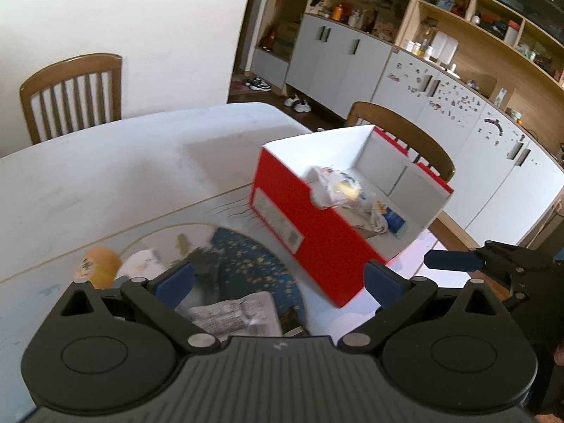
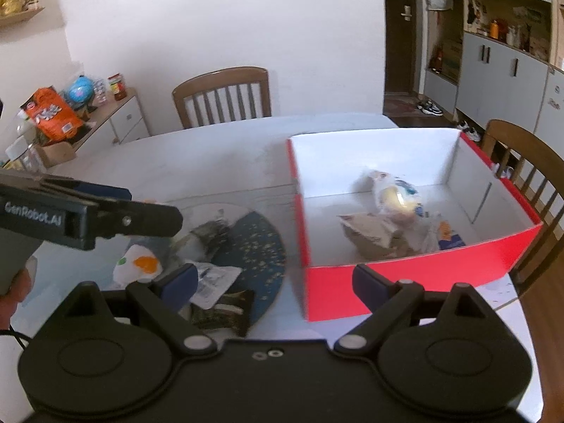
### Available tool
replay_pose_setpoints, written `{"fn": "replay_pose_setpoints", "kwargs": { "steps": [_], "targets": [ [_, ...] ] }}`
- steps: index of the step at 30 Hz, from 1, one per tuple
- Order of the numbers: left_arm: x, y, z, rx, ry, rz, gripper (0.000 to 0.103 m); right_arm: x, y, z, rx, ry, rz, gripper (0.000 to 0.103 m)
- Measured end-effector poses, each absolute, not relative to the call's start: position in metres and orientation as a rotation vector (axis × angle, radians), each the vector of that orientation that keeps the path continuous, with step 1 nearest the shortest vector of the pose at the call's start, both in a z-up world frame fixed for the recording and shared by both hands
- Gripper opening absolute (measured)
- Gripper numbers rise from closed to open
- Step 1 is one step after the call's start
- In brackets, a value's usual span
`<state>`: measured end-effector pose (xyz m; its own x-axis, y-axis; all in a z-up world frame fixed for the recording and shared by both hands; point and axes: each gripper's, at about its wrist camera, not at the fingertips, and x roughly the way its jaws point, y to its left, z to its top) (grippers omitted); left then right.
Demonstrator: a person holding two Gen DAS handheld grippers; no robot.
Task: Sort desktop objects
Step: 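Withdraw both open tools from the red box back over the placemat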
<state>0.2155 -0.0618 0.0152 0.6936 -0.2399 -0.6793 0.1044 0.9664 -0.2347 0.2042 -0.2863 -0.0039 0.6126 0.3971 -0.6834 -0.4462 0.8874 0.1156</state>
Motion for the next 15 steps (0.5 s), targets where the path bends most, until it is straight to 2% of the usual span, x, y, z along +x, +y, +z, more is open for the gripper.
{"fn": "replay_pose_setpoints", "kwargs": {
  "steps": [15],
  "targets": [
    [0.207, -0.015, -0.014, -0.196, 0.815, -0.097, 0.103, 0.191, -0.241, -0.023, -0.124, 0.802, 0.543, 0.095]
  ]
}}
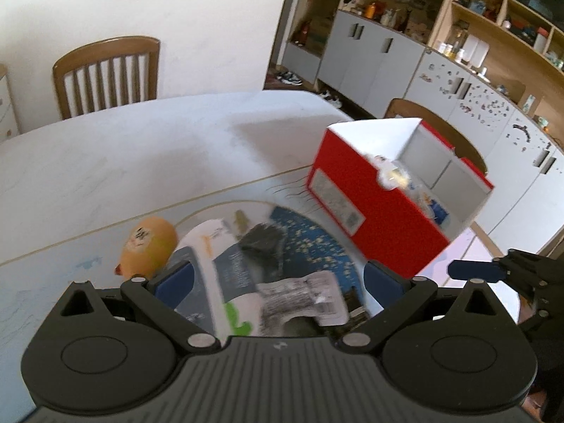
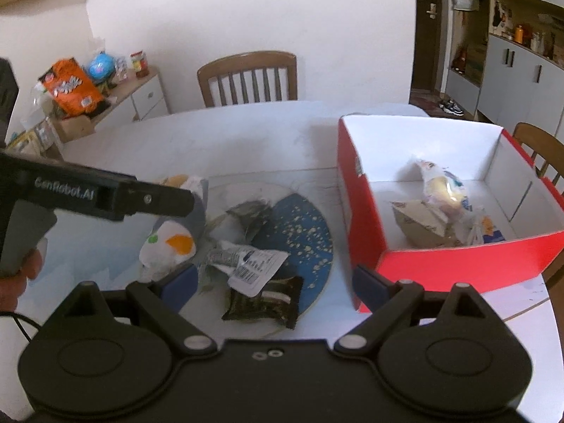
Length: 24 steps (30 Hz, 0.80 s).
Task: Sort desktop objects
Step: 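Withdraw both open tools from the red box back over the placemat, then grasp the dark wrapped snack bar with the right tool while the left tool grasps the white-green printed bag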
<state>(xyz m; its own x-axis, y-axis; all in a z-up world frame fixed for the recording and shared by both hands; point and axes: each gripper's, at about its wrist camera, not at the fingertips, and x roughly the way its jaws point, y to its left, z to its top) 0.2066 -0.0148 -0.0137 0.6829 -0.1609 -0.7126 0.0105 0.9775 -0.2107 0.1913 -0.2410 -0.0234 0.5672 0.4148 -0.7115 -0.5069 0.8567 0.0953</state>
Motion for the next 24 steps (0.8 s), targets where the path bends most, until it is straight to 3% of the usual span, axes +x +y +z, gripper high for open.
{"fn": "replay_pose_setpoints", "kwargs": {
  "steps": [24],
  "targets": [
    [0.229, -0.001, -0.076, -0.180, 0.904, -0.032, 0.103, 0.202, -0.213, -0.076, -0.161, 0.908, 0.582, 0.094]
  ]
}}
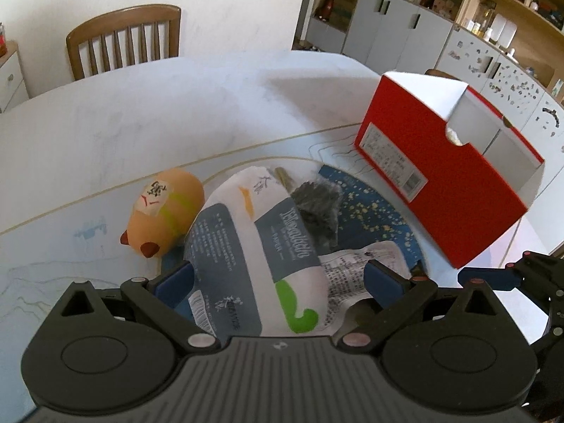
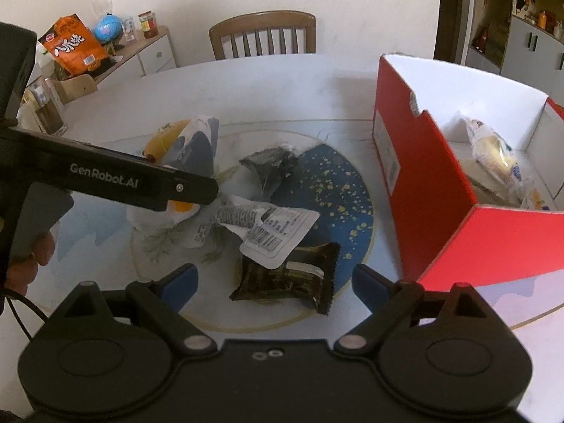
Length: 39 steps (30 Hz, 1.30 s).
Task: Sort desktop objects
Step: 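Grasp the dark wrapped snack bar with the right tool while the left tool grasps the white-green printed bag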
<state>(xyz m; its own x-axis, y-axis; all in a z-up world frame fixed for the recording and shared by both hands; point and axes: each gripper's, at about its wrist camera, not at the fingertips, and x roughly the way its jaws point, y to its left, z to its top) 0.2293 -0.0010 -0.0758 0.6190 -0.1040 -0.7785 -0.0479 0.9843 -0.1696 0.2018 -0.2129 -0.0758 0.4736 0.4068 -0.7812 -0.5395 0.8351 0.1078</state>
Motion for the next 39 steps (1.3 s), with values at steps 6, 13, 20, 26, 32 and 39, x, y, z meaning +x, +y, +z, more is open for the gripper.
{"fn": "replay_pose_setpoints", "kwargs": {
  "steps": [6, 13, 20, 26, 32, 39],
  "targets": [
    [0.234, 0.002, -0.082, -0.187, 0.915, -0.023, 0.103, 0.206, -0.208, -0.084, -0.161, 0.926, 0.580, 0.093],
    [0.238, 0.005, -0.086, -0.200, 0.920, -0.023, 0.103, 0.213, -0.205, -0.093, -0.162, 0.946, 0.554, 0.091],
    [0.238, 0.007, -0.088, -0.216, 0.924, -0.031, 0.102, 0.215, -0.203, -0.095, -0.168, 0.959, 0.552, 0.083],
    [0.237, 0.008, -0.088, -0.228, 0.922, -0.033, 0.097, 0.215, -0.202, -0.097, -0.177, 0.967, 0.553, 0.076],
    [0.236, 0.009, -0.087, -0.246, 0.923, -0.041, 0.089, 0.215, -0.203, -0.097, -0.178, 0.968, 0.549, 0.070],
    [0.234, 0.010, -0.085, -0.249, 0.920, -0.047, 0.080, 0.214, -0.204, -0.096, -0.177, 0.967, 0.556, 0.063]
  ]
}}
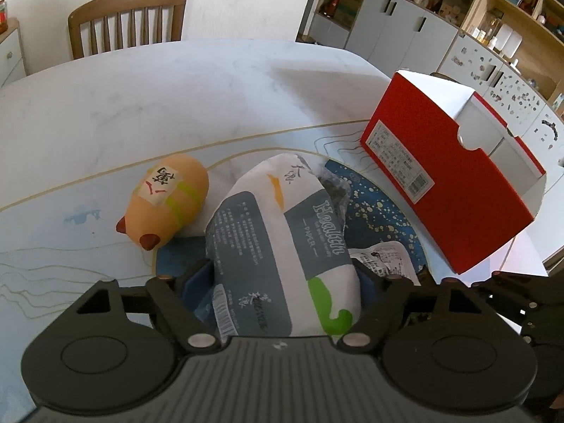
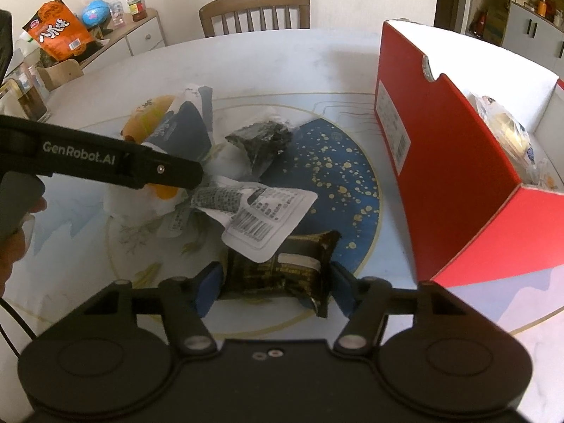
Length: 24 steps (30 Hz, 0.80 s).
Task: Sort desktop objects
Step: 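Grasp the dark wrapped snack bar with the right tool while the left tool grasps the white-green printed bag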
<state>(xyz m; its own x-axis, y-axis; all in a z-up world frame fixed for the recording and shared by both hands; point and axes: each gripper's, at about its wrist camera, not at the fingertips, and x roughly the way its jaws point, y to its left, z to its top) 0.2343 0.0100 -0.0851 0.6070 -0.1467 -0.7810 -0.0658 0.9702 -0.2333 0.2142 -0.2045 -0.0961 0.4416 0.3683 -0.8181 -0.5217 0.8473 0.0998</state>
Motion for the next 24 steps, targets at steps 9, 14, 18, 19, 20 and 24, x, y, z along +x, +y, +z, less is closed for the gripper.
{"fn": "replay_pose_setpoints", "kwargs": {
  "steps": [9, 14, 18, 19, 20, 24],
  "targets": [
    [0.228, 0.010, -0.079, -0.260, 0.903, -0.042, 0.062, 0.212, -0.208, -0.093, -0.166, 0.959, 0.553, 0.056],
    [0.224, 0.008, -0.075, -0.250, 0.887, -0.033, 0.051, 0.208, -0.211, -0.093, -0.162, 0.958, 0.549, 0.054],
    [0.220, 0.006, -0.071, -0.238, 0.872, -0.037, 0.038, 0.204, -0.217, -0.092, -0.162, 0.957, 0.540, 0.054],
    [0.219, 0.005, -0.070, -0.231, 0.868, -0.037, 0.036, 0.203, -0.219, -0.092, -0.160, 0.958, 0.535, 0.054],
    [0.219, 0.004, -0.069, -0.227, 0.865, -0.039, 0.036, 0.202, -0.220, -0.092, -0.160, 0.958, 0.532, 0.054],
    [0.217, 0.001, -0.067, -0.228, 0.857, -0.041, 0.031, 0.199, -0.227, -0.092, -0.157, 0.958, 0.516, 0.053]
  ]
}}
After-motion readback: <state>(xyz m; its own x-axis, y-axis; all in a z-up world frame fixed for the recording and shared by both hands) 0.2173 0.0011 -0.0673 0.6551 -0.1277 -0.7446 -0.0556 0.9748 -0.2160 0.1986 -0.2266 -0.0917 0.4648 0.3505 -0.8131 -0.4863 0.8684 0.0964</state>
